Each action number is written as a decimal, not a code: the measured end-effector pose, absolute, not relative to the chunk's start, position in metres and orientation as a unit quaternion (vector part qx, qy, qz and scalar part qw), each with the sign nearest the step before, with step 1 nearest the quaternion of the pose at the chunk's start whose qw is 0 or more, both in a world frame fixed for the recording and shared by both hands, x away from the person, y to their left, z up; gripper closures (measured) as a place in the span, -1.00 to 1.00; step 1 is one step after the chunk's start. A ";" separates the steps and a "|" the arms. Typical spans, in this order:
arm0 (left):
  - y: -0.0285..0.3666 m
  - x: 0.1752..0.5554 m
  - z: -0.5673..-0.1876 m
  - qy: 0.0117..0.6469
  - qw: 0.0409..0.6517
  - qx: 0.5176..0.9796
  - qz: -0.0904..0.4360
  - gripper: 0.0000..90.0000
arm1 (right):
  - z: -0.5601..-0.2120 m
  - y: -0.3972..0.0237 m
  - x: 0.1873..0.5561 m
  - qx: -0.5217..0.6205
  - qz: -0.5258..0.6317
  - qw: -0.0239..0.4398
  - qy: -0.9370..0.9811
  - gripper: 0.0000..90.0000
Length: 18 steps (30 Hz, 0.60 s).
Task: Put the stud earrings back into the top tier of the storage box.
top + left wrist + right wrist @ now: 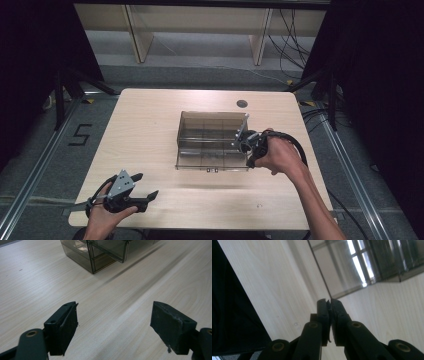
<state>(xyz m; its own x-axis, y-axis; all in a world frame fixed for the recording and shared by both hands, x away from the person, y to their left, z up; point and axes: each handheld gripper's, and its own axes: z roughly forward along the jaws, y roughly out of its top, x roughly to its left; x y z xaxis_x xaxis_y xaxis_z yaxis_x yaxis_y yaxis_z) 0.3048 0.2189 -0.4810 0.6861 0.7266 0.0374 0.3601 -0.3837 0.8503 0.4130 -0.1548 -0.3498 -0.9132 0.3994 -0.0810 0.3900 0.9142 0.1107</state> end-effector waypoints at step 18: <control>0.220 0.304 -0.480 0.338 0.442 0.804 0.210 -0.53 | -0.368 -0.117 0.452 0.193 0.037 0.031 0.980 0.93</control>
<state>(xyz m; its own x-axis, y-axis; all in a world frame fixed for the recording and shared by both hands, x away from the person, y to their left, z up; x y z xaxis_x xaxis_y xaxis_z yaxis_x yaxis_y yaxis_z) 0.3041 0.2197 -0.4799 0.6841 0.7283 0.0388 0.3582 -0.3819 0.8520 0.4524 -0.1173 -0.3685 -0.9235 0.3807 -0.0463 0.3761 0.9227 0.0844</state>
